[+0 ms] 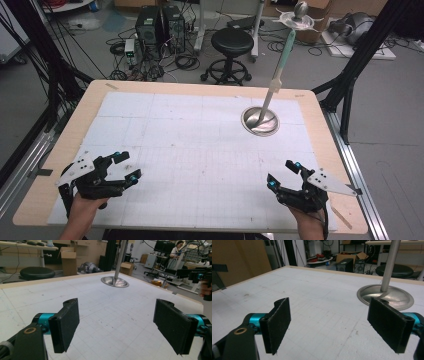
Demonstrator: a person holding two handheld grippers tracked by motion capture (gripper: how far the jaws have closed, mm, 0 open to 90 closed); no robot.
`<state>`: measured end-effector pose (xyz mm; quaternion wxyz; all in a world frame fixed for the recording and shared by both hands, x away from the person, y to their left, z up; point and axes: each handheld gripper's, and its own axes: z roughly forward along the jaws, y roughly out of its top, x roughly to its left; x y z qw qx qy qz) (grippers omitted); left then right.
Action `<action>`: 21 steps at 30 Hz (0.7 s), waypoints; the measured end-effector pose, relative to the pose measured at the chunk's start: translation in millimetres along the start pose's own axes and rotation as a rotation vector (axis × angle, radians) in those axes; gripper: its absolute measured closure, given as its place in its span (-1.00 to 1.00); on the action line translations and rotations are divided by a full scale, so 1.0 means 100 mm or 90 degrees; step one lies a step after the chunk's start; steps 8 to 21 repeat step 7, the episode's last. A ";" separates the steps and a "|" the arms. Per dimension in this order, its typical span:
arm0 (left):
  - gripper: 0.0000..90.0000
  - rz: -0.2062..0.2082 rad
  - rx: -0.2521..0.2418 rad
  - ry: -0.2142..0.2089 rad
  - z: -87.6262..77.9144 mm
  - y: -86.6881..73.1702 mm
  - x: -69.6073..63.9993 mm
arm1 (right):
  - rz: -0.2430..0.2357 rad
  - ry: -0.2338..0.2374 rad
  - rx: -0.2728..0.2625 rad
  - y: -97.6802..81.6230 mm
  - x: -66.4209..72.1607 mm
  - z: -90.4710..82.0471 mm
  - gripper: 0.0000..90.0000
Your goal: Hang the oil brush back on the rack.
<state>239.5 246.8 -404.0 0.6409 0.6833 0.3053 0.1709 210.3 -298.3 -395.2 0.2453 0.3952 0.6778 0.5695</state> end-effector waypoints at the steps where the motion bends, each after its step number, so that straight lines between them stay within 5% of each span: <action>1: -0.52 0.000 0.002 0.000 0.00 0.00 0.00 | 0.001 0.003 0.001 0.00 0.00 0.00 -0.60; 21: -0.53 -0.001 0.008 0.003 0.01 -0.01 0.00 | -0.002 0.004 0.007 -0.01 0.00 0.02 -0.60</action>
